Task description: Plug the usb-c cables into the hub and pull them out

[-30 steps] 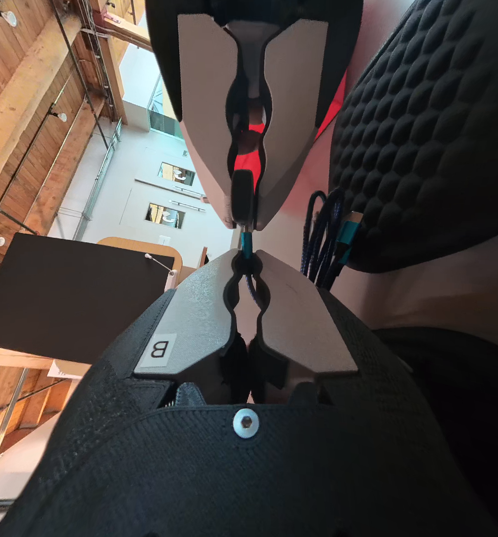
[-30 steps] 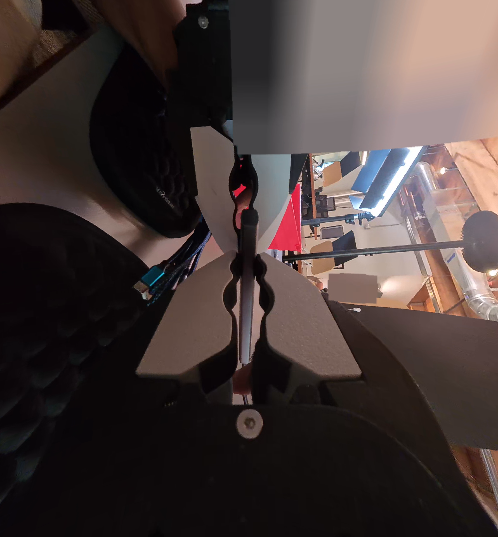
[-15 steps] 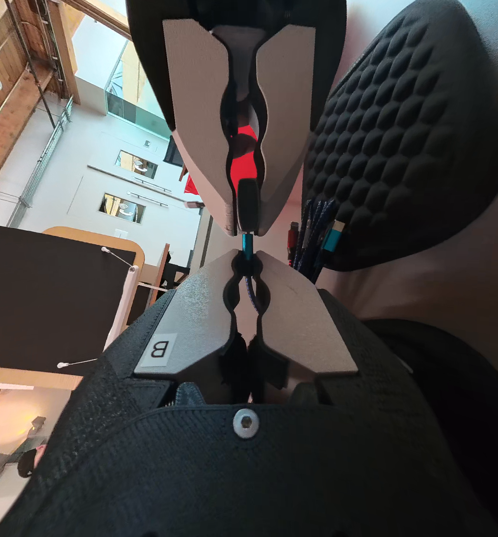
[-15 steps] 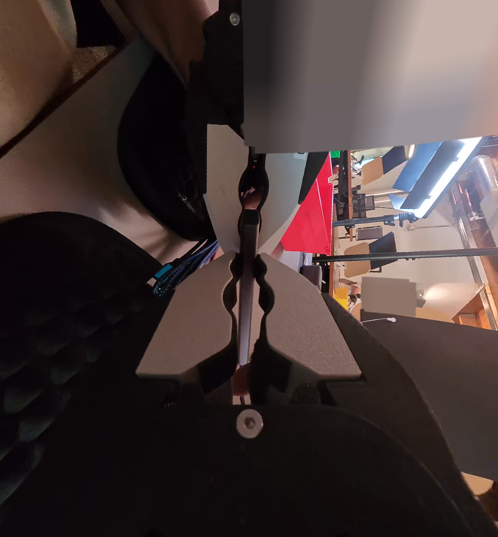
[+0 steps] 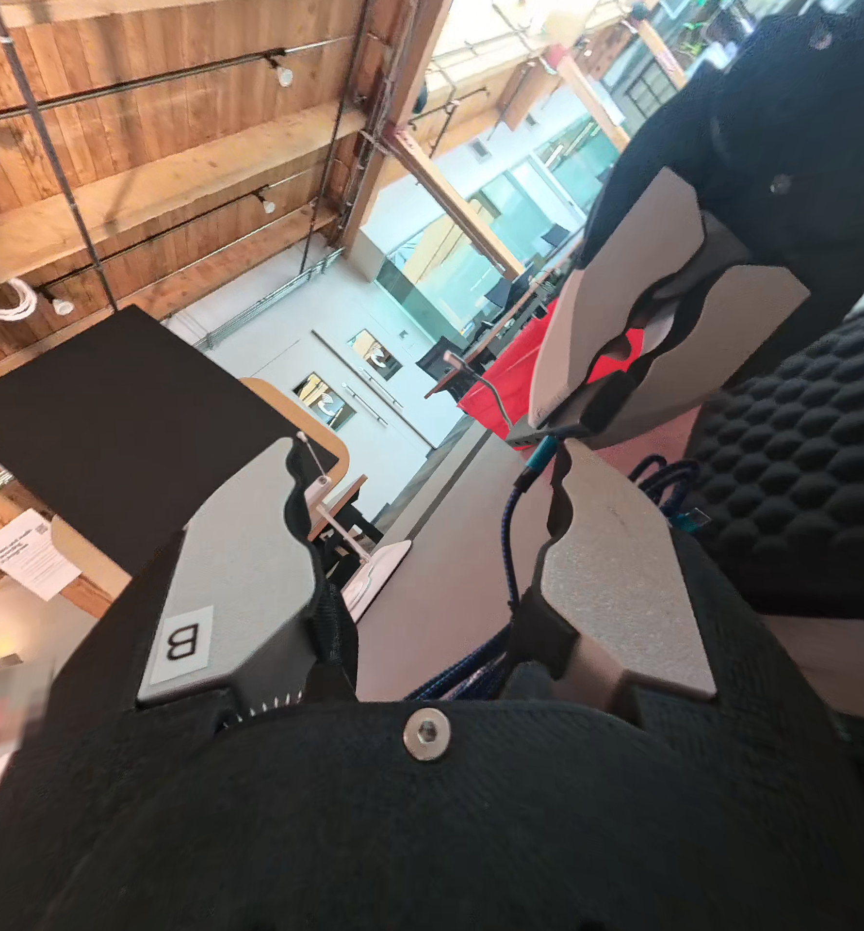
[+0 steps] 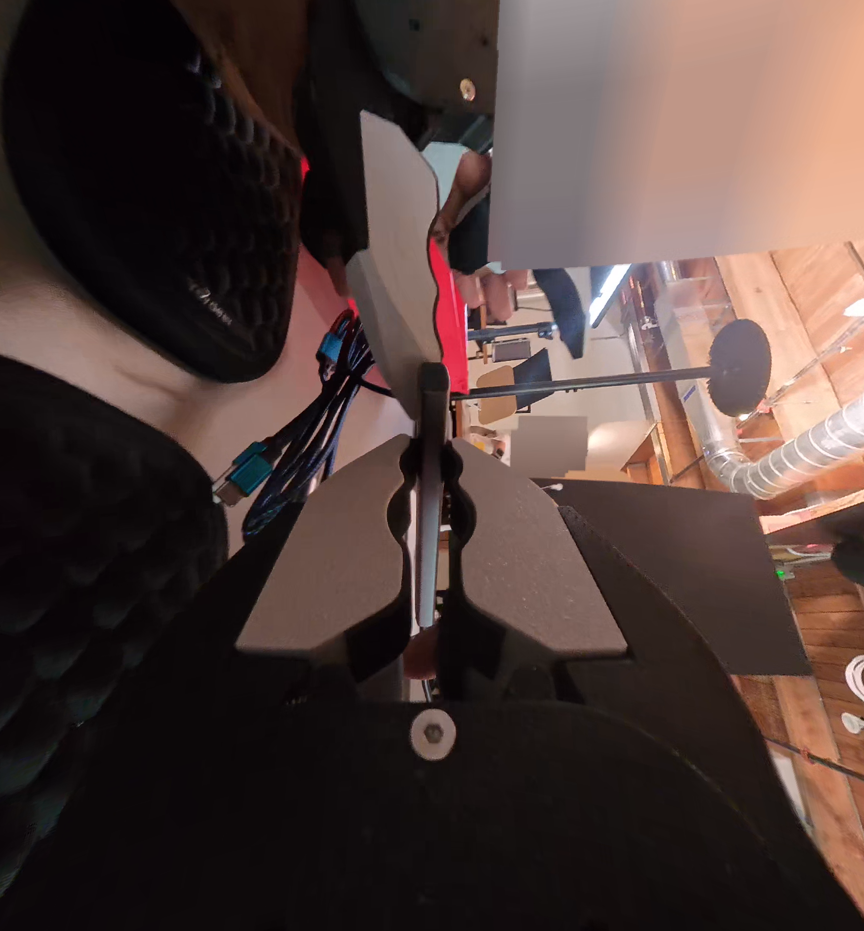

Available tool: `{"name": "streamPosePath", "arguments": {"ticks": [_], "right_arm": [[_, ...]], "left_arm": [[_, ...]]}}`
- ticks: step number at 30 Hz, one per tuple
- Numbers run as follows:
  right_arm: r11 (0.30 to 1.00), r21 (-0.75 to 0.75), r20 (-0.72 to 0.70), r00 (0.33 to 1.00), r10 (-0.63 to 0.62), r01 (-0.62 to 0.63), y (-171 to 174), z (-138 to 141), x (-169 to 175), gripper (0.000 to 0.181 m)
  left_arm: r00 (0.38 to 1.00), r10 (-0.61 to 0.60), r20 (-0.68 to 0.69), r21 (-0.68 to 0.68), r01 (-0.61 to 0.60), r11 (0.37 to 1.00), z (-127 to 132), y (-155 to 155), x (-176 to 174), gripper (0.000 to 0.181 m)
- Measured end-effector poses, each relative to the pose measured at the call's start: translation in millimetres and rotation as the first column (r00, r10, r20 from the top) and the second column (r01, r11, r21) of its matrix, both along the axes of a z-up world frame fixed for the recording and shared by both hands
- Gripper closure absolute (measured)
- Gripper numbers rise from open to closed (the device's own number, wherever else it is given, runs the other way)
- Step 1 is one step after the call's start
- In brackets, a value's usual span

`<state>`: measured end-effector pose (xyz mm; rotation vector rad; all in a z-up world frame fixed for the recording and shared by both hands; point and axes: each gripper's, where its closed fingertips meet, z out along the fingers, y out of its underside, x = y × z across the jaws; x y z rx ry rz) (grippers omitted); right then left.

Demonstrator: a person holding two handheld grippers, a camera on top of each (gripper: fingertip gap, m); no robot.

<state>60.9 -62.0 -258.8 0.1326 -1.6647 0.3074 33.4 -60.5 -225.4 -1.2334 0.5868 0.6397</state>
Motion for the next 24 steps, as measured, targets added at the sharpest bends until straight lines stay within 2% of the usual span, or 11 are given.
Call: {"name": "streamPosePath", "arguments": {"ticks": [6, 9, 12, 14, 16, 17, 19, 21, 24], "right_arm": [[0.998, 0.020, 0.058, 0.997, -0.058, 0.057, 14, -34, 7, 0.172], [0.998, -0.028, 0.079, 0.995, -0.059, 0.061, 14, -44, 11, 0.172], [0.996, -0.021, 0.096, 0.992, -0.080, 0.082, 18, -58, 13, 0.170], [0.994, -0.053, 0.091, 0.991, -0.095, 0.100, 21, -56, 15, 0.170], [0.991, -0.076, 0.113, 0.988, -0.104, 0.113, 23, -56, 16, 0.170], [0.990, -0.090, 0.124, 0.987, -0.102, 0.113, 23, -56, 17, 0.169], [0.986, -0.128, 0.146, 0.985, -0.090, 0.109, 22, -56, 17, 0.165], [0.982, -0.155, 0.197, 0.977, -0.078, 0.109, 22, -58, 19, 0.161], [0.964, -0.233, 0.307, 0.950, -0.050, 0.126, 25, -56, 24, 0.147]], "left_arm": [[0.995, -0.096, 0.037, 0.046, 0.094, 0.994, 7, -5, 10, 0.092], [0.984, -0.135, 0.120, 0.034, 0.132, 0.991, 9, -10, 7, 0.112], [0.980, -0.157, 0.125, 0.076, 0.148, 0.986, 30, -30, 2, 0.137], [0.990, -0.094, 0.109, 0.015, 0.093, 0.996, 41, -46, -16, 0.145], [0.993, 0.059, 0.102, -0.128, -0.045, 0.991, 41, -64, -55, 0.145], [0.982, 0.150, 0.113, -0.215, -0.123, 0.969, 35, -76, -79, 0.145], [0.943, 0.300, 0.144, -0.408, -0.220, 0.886, 13, -105, -125, 0.145], [0.895, 0.416, 0.163, -0.585, -0.252, 0.771, -15, -132, -164, 0.144], [0.835, 0.542, 0.101, -0.727, -0.310, 0.613, -47, -153, -214, 0.145]]}}
